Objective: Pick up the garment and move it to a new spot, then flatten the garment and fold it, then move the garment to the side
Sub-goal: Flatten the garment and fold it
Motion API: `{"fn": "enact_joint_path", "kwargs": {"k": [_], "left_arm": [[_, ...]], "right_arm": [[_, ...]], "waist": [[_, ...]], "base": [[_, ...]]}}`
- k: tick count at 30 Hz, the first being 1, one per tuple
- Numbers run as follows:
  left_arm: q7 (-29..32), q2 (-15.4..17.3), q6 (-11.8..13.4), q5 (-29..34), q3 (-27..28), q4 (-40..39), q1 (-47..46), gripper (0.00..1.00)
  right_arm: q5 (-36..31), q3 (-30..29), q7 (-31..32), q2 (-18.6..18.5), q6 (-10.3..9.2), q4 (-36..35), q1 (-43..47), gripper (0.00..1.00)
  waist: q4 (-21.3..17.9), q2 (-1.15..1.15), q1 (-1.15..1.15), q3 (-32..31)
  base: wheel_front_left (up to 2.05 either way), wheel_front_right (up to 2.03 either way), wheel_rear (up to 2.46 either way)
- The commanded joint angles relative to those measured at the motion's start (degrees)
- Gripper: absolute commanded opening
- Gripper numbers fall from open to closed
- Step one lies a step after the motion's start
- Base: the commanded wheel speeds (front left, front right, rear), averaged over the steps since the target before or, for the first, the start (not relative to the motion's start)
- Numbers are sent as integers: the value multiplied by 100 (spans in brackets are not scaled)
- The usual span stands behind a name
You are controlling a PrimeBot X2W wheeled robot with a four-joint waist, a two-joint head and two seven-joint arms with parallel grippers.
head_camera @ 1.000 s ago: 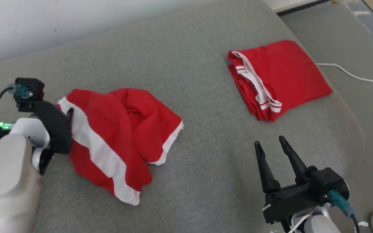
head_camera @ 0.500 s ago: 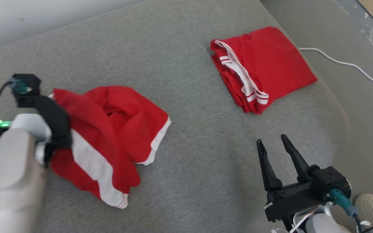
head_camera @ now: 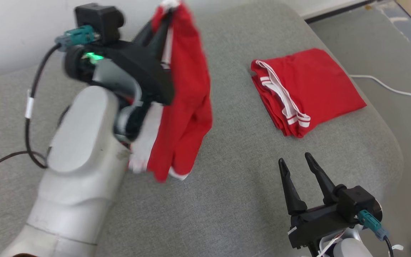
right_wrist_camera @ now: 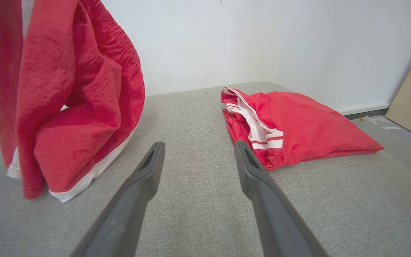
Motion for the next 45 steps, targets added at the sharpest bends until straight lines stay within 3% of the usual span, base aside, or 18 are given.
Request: {"fn": "enact_joint_path", "kwargs": {"k": [1, 2, 3, 8, 13, 22, 27, 34, 35, 36, 41, 45], "left_arm": [[-246, -20, 97, -678, -438, -388, -45, 0], [-246, -20, 97, -678, -438, -388, -45, 0], [-435, 0, 340, -1122, -794, -676, -65, 0], [-1030, 3, 999, -2125, -1322, -1108, 65, 0], [-1419, 5, 1487, -2650, -1517, -820, 569, 0], [-1751, 510, 1695, -2880, -1136, 114, 2064, 0], [-1850, 795, 1779, -2911, -771, 200, 2775, 0], [-1886, 908, 1809, -2634, -212, 50, 3562, 0], [-1881, 880, 1771, -2556, -143, -1, 3664, 8], [-1882, 863, 1708, -2463, -113, -48, 3754, 100], [-1883, 814, 1646, -2237, 122, -238, 4042, 100], [-1884, 925, 1779, -2033, 402, -473, 4191, 100]], "right_arm": [[19, 8, -7, 1, -16, 50, 75, 100], [19, 8, -7, 1, -16, 50, 75, 100], [24, -15, 0, -2, -15, 76, 103, 100], [43, -51, 4, -14, -15, 111, 178, 100], [63, -51, 18, 11, -15, 121, 227, 100], [39, -103, 43, -6, -16, 102, 332, 100], [25, -133, 76, -1, -15, 69, 388, 100], [29, -99, 131, 27, -15, 40, 456, 100], [39, -104, 131, 22, -15, 36, 455, 100], [49, -104, 135, 10, -15, 35, 462, 100], [84, -105, 153, -38, -16, 24, 525, 100], [87, -116, 165, -38, -15, 12, 581, 100]], "waist": [[132, 0, 0, -252], [132, 0, 0, -252], [204, 0, 0, -340], [480, 0, 0, -524], [859, 0, 0, -663], [1513, 0, 0, -801], [1746, 0, 0, -879], [1834, 0, 0, -984], [1839, 0, 0, -1000], [1838, 0, 0, -1021], [1817, 0, 0, -1109], [1767, 0, 0, -1182]], "base": [[0, 0, 0], [0, 0, 0], [0, 0, 0], [0, 0, 0], [0, 0, 0], [0, 0, 0], [0, 0, 0], [0, 0, 0], [0, 0, 0], [0, 0, 0], [0, 0, 0], [0, 0, 0]]}}
